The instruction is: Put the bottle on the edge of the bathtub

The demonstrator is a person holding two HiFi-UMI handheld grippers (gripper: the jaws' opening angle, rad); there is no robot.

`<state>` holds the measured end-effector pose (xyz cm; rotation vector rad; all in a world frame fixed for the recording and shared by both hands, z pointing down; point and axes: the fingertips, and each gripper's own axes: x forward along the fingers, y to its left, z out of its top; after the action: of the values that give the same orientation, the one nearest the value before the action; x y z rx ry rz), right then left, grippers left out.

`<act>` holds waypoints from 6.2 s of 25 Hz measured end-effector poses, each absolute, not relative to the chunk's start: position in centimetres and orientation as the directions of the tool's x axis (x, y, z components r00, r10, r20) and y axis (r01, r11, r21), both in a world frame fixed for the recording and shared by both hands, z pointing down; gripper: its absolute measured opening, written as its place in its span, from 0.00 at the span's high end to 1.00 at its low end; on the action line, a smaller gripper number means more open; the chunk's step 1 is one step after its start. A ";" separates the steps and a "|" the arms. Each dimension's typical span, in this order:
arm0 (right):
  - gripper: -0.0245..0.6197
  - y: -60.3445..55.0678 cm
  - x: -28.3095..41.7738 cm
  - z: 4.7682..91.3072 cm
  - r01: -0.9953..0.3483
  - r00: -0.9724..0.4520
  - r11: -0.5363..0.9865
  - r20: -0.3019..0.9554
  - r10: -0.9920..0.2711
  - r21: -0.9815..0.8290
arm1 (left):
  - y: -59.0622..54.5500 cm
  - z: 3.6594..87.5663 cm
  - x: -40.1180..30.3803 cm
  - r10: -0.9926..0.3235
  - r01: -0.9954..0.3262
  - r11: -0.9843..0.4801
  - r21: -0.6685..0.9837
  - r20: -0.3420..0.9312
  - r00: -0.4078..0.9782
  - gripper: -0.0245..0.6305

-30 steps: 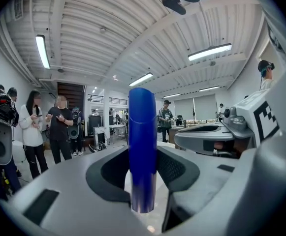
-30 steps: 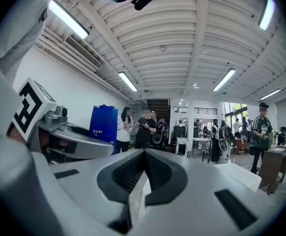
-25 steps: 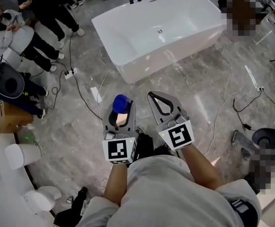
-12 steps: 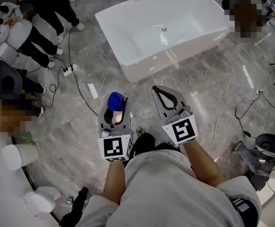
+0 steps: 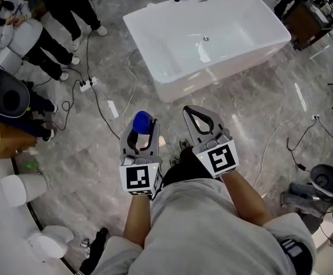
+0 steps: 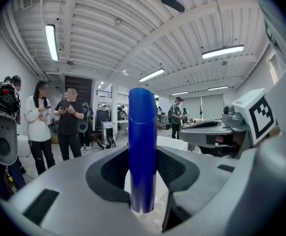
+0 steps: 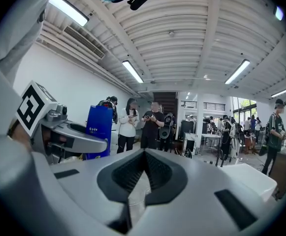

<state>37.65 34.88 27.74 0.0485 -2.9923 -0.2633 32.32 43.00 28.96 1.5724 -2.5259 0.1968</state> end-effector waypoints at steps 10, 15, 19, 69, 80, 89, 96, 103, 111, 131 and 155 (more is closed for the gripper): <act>0.95 32.8 29.0 29.0 0.045 -0.992 0.988 0.127 0.026 0.146 | 41.9 30.0 24.6 -0.838 -0.867 0.496 -0.042 0.240 -0.490 0.70; 0.95 30.5 23.1 29.4 0.079 -0.988 0.986 0.143 0.058 0.146 | 39.1 30.4 19.2 -0.836 -0.865 0.501 -0.023 0.244 -0.491 0.70; 0.95 27.6 18.8 30.3 0.088 -0.984 0.986 0.164 0.065 0.139 | 36.4 31.0 14.8 -0.832 -0.865 0.502 -0.013 0.264 -0.488 0.70; 0.95 9.1 -5.7 33.7 -0.383 -0.844 0.916 0.358 -0.399 0.118 | 12.4 34.5 -15.1 -0.942 -0.994 -0.096 0.052 0.317 0.107 0.70; 0.95 0.5 1.2 34.0 -0.539 -0.793 0.841 0.313 -0.523 0.041 | 1.9 34.7 -8.5 -0.918 -0.976 -0.211 0.057 0.331 0.218 0.70; 0.95 -4.8 5.4 36.6 -0.606 -0.749 0.795 0.321 -0.579 0.022 | -3.6 35.8 -5.3 -0.900 -0.961 -0.273 0.042 0.341 0.271 0.70; 0.95 -7.3 5.1 38.1 -0.629 -0.723 0.777 0.343 -0.599 0.029 | -6.6 37.3 -6.4 -0.889 -0.952 -0.304 0.047 0.345 0.301 0.70; 0.95 -8.9 1.2 40.3 -0.633 -0.717 0.774 0.356 -0.599 0.026 | -8.4 39.5 -9.6 -0.878 -0.943 -0.330 0.055 0.350 0.327 0.70; 0.95 -11.6 -4.7 43.0 -0.657 -0.704 0.753 0.363 -0.610 -0.008 | -12.0 42.2 -15.1 -0.866 -0.935 -0.350 0.051 0.363 0.344 0.70; 0.95 -15.9 -13.2 49.9 -0.705 -0.656 0.708 0.410 -0.633 -0.036 | -17.7 49.4 -25.1 -0.854 -0.932 -0.357 0.063 0.381 0.353 0.70; 0.95 -21.3 -20.9 58.1 -0.734 -0.625 0.676 0.464 -0.628 -0.073 | -25.4 56.3 -32.1 -0.818 -0.888 -0.458 0.050 0.367 0.443 0.70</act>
<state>-20.93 -21.29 58.12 1.0641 -2.4872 0.3582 -32.05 -25.41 56.28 2.4602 -1.4828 0.4300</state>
